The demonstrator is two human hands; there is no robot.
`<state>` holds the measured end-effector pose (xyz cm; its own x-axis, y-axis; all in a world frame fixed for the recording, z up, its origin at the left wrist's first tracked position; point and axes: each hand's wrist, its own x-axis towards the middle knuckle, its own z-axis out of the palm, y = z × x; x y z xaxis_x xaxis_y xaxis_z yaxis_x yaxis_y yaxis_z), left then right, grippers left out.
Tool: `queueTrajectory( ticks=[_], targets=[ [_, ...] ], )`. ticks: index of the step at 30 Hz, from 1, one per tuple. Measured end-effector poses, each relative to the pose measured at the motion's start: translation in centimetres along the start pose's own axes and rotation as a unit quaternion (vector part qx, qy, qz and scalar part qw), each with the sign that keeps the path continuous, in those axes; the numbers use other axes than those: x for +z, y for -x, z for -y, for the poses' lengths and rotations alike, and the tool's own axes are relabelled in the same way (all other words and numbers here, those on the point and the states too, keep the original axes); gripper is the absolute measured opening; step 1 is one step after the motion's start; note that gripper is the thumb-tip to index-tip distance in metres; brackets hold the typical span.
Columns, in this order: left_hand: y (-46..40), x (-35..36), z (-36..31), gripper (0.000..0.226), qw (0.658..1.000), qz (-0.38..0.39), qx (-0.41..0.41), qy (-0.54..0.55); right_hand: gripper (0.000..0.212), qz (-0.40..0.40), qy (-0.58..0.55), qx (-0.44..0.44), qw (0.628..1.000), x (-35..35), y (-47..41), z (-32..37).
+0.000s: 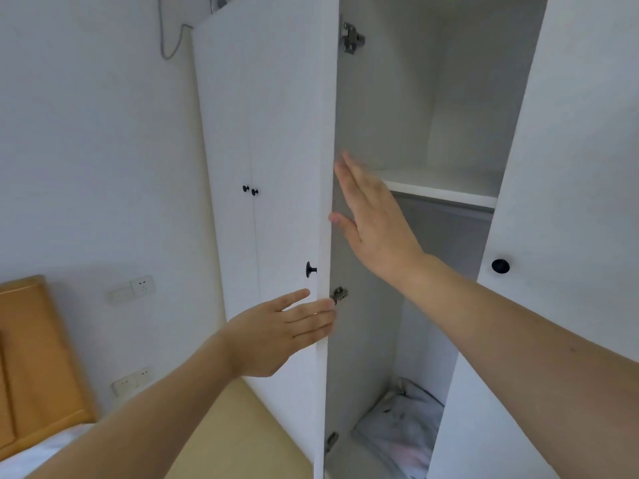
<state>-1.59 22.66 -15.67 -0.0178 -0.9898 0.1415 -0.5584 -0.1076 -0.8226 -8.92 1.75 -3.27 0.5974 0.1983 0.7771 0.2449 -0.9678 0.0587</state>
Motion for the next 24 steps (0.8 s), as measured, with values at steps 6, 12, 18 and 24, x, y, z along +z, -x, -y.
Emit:
queueTrajectory(
  ticks=[6,12,18,24],
  targets=[
    [4.1,1.1,1.0,0.08,0.999,0.025,-0.034,-0.001,0.059,-0.017,0.096,-0.113,0.989,2.9,-3.0,0.6],
    [7.9,2.3,3.4,0.081,0.997,0.06,-0.033,-0.022,0.057,-0.094,0.196,-0.197,0.956,5.5,-6.7,2.1],
    [11.8,4.4,5.2,0.069,0.991,0.116,-0.046,-0.048,0.066,-0.088,0.263,-0.241,0.93,8.3,-10.9,4.2],
    [14.8,6.7,8.0,0.067,0.984,0.159,-0.068,-0.048,0.068,-0.055,0.323,-0.239,0.914,11.4,-14.6,6.7]
  ],
)
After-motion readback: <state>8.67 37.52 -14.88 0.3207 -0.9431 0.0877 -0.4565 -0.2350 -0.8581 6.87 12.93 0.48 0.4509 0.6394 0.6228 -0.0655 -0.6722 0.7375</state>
